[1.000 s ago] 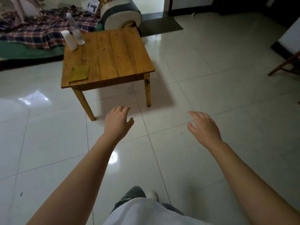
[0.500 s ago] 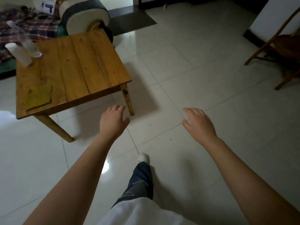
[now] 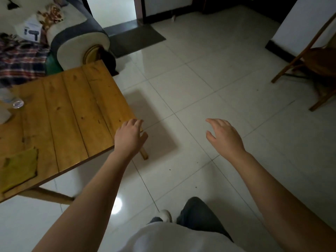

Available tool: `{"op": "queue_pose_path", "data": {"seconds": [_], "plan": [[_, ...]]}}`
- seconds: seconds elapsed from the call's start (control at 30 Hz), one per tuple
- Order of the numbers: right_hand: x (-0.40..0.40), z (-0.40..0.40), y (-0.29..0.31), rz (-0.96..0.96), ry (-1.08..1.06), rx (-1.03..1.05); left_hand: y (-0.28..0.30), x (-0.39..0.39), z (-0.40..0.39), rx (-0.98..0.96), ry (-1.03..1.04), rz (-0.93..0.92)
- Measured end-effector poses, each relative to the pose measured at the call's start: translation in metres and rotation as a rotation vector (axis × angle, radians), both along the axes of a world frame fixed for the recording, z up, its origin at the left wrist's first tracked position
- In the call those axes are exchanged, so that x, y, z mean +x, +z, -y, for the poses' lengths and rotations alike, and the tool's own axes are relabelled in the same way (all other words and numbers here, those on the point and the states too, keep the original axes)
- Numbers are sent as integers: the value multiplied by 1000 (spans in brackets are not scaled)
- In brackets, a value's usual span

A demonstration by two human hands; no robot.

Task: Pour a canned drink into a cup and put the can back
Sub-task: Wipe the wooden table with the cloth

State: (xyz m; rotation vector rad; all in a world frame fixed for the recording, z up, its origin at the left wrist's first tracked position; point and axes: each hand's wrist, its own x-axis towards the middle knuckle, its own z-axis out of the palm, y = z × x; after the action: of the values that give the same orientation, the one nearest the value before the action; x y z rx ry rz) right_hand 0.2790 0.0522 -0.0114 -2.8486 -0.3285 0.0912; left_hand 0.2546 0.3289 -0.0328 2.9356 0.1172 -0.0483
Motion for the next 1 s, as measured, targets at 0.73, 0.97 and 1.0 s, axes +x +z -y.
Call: {"op": "queue_pose_path", "data": {"seconds": [0.73,0.97,1.0], "plan": [[394,-3,-14,-89,351,-55,-8,326,14,-65,367,2],[479,-62,-13,-64,514,-46,-13,371,-28,-62,529,8],[491,-75,-13,-55,545,-47,-14,377,-37,-65,552,17]]}}
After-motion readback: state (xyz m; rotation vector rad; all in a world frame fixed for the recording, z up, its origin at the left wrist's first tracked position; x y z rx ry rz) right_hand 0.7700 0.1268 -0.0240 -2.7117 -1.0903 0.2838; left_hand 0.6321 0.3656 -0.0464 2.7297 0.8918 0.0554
